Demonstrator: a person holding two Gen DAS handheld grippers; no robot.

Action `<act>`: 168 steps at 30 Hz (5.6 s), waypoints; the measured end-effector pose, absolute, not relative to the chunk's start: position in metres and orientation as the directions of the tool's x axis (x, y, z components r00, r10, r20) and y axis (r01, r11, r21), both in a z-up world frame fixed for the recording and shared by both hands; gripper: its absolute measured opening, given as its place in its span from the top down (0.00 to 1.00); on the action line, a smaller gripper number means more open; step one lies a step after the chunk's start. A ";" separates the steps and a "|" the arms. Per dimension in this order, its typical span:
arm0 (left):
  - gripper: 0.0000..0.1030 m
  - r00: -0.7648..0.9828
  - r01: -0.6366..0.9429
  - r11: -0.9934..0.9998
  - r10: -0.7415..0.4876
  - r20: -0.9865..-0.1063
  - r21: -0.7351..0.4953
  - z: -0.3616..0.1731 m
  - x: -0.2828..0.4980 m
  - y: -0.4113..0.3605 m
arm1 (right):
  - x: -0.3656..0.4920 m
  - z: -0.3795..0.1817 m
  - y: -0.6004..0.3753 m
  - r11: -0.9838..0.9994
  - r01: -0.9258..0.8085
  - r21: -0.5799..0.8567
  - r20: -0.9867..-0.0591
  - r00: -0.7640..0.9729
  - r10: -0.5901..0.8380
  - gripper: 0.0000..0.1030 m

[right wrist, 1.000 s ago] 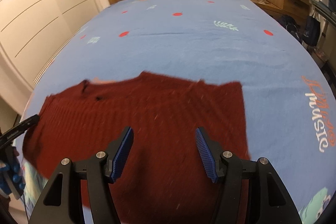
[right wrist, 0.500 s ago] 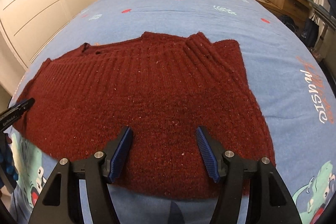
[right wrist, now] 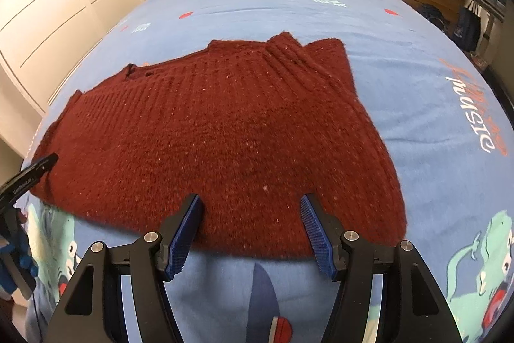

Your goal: Fold small clothes

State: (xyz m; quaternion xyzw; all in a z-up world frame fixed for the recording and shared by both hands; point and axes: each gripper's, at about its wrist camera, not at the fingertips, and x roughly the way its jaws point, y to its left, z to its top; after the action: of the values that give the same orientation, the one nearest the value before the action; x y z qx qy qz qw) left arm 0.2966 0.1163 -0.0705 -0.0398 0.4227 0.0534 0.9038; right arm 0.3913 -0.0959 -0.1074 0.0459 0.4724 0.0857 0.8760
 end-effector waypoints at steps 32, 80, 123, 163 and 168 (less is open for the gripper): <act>0.48 0.615 -0.464 0.669 -0.229 -0.754 -0.581 -0.095 0.256 0.197 | 0.302 -0.100 -0.117 0.937 -0.054 0.345 -0.781 0.537 0.318 0.36; 0.86 0.608 -0.039 0.467 -0.690 -0.393 -0.883 0.011 0.396 0.013 | 0.258 -0.088 -0.265 0.862 0.127 0.490 -0.688 0.664 0.293 0.36; 0.59 0.301 0.302 0.690 -0.724 -0.621 -0.658 0.006 0.328 -0.100 | 0.269 -0.049 -0.257 0.891 0.080 0.447 -0.674 0.684 0.278 0.36; 0.56 0.427 0.489 0.848 -0.438 -0.791 -0.206 -0.030 0.325 -0.051 | 0.444 -0.084 -0.184 0.915 -0.169 0.367 -0.733 0.553 0.396 0.36; 0.56 0.449 0.492 0.841 -0.466 -0.763 -0.224 -0.007 0.324 -0.047 | 0.433 -0.059 -0.190 0.899 -0.184 0.397 -0.698 0.576 0.426 0.35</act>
State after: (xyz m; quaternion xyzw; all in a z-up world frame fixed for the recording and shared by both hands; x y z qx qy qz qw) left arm 0.3238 -0.0470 -0.0073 0.0147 0.4433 -0.2812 0.8510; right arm 0.4328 -0.1904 -0.0594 0.1420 0.4262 0.1738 0.8763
